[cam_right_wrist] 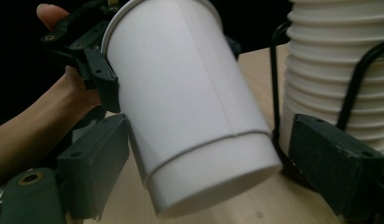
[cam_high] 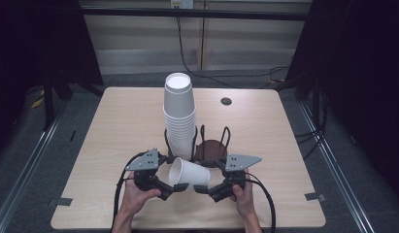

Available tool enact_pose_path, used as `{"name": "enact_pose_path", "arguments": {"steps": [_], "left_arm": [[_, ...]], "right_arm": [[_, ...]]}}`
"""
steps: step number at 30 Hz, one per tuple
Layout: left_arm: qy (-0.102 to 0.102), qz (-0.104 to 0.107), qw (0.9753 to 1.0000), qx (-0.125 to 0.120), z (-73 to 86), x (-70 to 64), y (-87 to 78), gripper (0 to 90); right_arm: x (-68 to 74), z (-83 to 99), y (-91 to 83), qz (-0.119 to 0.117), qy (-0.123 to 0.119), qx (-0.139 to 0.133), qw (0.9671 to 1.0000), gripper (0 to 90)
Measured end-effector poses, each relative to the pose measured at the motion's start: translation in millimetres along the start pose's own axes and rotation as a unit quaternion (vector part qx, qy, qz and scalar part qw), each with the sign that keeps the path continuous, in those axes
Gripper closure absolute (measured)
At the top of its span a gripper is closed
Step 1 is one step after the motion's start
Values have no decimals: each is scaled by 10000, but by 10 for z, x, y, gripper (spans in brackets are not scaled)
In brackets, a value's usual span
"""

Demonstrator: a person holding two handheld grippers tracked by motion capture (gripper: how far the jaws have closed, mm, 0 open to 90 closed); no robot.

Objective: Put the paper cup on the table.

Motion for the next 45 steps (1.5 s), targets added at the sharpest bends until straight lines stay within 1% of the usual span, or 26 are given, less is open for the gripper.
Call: {"name": "enact_pose_path", "arguments": {"steps": [1, 4, 5, 7, 8, 9, 10, 13, 15, 18, 19, 23, 25, 26, 27, 28, 29, 31, 32, 35, 36, 37, 39, 42, 44, 45], "left_arm": [[0, -33, 10000, 28, 1, 2, -10, 111], [4, -91, 9998, 170, 15, 10, -62, 111], [-21, -108, 9998, 187, 17, 9, -75, 111], [-6, -168, 9996, 225, 21, 23, -111, 111], [-24, -200, 9995, 230, 23, 25, -124, 111], [-18, -226, 9994, 255, 26, 33, -148, 111], [-30, -225, 9994, 250, 30, 37, -159, 111], [-61, -272, 9990, 337, 52, 57, -207, 111], [-64, -325, 9986, 418, 62, 66, -235, 111], [-82, -365, 9981, 498, 74, 77, -290, 111], [-80, -370, 9979, 516, 76, 81, -307, 111], [-70, -430, 9970, 647, 63, 98, -358, 111], [-20, -483, 9963, 713, 54, 112, -386, 110], [-22, -493, 9962, 720, 54, 114, -394, 110], [-25, -522, 9957, 764, 56, 121, -413, 110], [-39, -538, 9957, 756, 58, 126, -419, 110], [-33, -573, 9952, 788, 63, 136, -436, 110], [-50, -620, 9945, 843, 74, 161, -461, 110], [-96, -635, 9942, 857, 80, 168, -469, 110], [-213, -771, 9919, 983, 84, 238, -521, 109], [-196, -797, 9912, 1037, 84, 261, -537, 109], [-223, -832, 9903, 1089, 82, 287, -559, 110], [-234, -885, 9889, 1169, 77, 316, -592, 109], [-312, -941, 9879, 1190, 81, 352, -635, 109], [-373, -983, 9867, 1238, 84, 374, -662, 109], [-370, -1041, 9853, 1306, 80, 390, -677, 109]], "right_arm": [[-5, 3, -22, 120, 32, -81, 9999, 121], [-16, 16, -71, 319, 103, -162, 9993, 124], [-21, 26, -96, 438, 112, -192, 9988, 124], [-26, 38, -121, 624, 122, -169, 9978, 126], [-31, 44, -132, 749, 65, -154, 9971, 126], [-31, 46, -139, 863, 48, -168, 9961, 126], [-29, 52, -151, 1046, 41, -243, 9942, 126], [-31, 74, -179, 1373, 13, -291, 9901, 126], [-43, 96, -203, 1570, 53, -292, 9871, 126], [-57, 113, -246, 1651, 149, -399, 9854, 126], [-58, 114, -258, 1703, 126, -390, 9845, 126], [-54, 130, -285, 1742, 71, -423, 9838, 126], [-62, 156, -306, 1931, 93, -496, 9799, 127], [-69, 186, -324, 2095, 120, -549, 9762, 127], [-76, 204, -333, 2200, 104, -587, 9737, 128], [-84, 236, -348, 2338, 89, -629, 9702, 128], [-90, 254, -358, 2392, 86, -665, 9687, 128], [-95, 295, -380, 2562, 69, -782, 9634, 128], [-96, 309, -385, 2613, 84, -813, 9618, 128], [-114, 360, -389, 2770, 72, -881, 9568, 131], [-119, 385, -388, 2827, 89, -886, 9551, 131], [-123, 405, -386, 2832, 93, -863, 9551, 131], [-131, 455, -398, 2909, 143, -881, 9526, 133], [-127, 470, -416, 3032, 106, -994, 9477, 131], [-129, 475, -426, 3151, 37, -1085, 9428, 131], [-129, 476, -429, 3148, 42, -1103, 9427, 131]]}}
Point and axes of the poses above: each handheld gripper's, and its own axes: y roughly forward along the jaws, z roughly out of its underside, x roughly to its left, the point moved 2 cm from there along y, roughly forward along the jaws, and after that the axes turned 2 degrees about x, right-handed, at the moved point
